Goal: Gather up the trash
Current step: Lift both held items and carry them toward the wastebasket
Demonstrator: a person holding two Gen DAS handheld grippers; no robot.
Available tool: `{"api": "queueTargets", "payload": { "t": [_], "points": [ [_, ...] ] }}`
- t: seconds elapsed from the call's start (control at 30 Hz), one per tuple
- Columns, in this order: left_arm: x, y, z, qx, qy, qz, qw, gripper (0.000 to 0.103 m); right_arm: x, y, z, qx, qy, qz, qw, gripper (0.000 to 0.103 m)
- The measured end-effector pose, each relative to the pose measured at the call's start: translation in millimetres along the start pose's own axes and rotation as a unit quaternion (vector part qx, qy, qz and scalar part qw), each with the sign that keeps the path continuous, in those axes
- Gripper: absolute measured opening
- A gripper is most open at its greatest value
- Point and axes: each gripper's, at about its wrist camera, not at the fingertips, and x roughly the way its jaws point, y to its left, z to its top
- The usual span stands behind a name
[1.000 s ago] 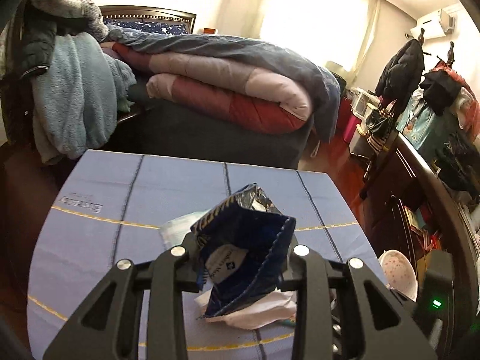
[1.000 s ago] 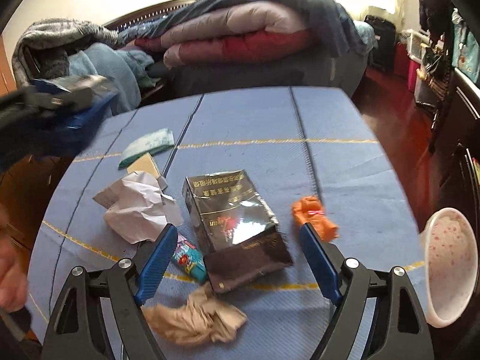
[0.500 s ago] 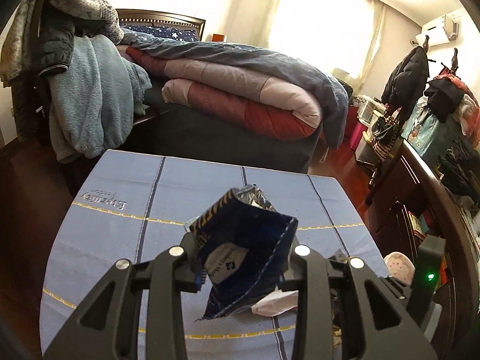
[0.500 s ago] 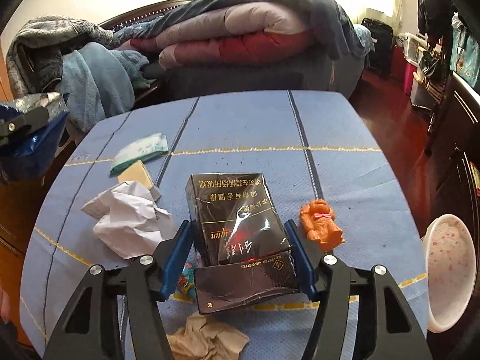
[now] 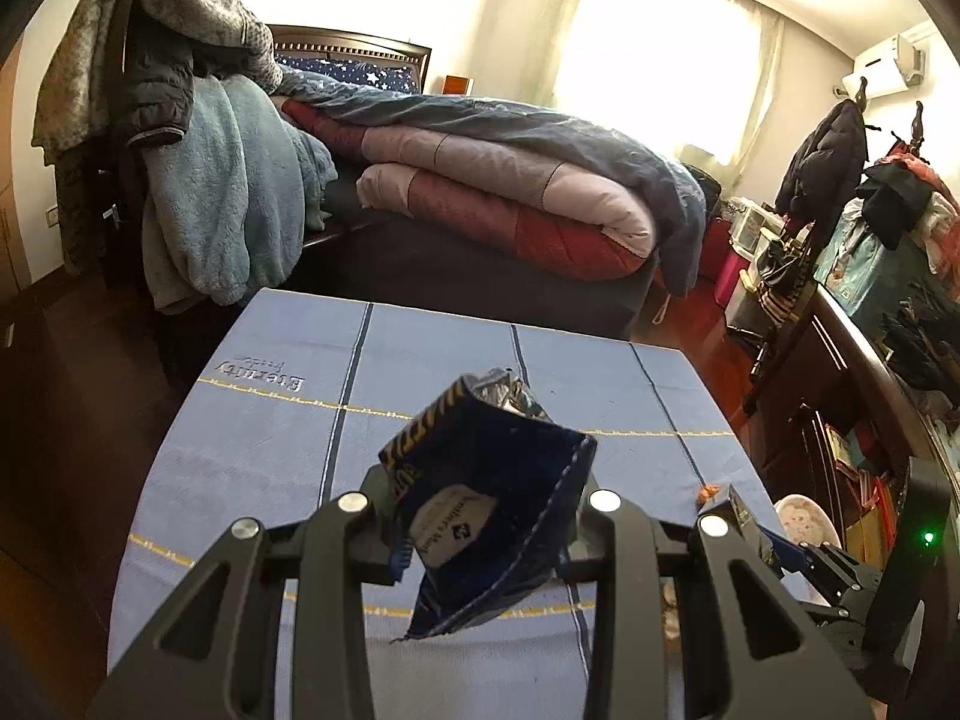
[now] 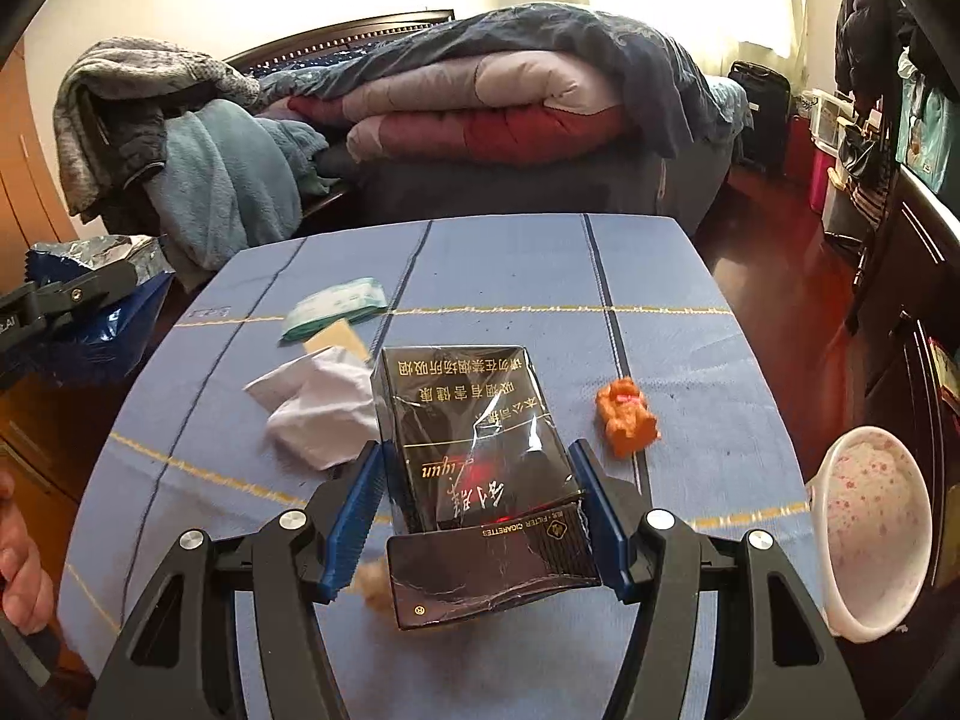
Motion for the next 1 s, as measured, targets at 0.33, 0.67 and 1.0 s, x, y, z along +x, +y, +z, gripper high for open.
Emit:
{"api": "queueTargets", "payload": {
  "t": [0.33, 0.67, 1.0],
  "points": [
    [-36, -29, -10, 0.019, -0.013, -0.03, 0.9993, 0.035, -35, -8, -19, 0.003, -0.009, -0.001, 1.0, 0.062],
    [-53, -89, -19, 0.06, -0.019, -0.078, 0.995, 0.035, -64, -40, -35, 0.032, -0.021, -0.013, 0.999, 0.062],
    [-47, -157, -28, 0.105, -0.011, -0.126, 0.9865, 0.035, -87, -92, -48, 0.072, -0.035, -0.045, 0.996, 0.062]
  ]
}}
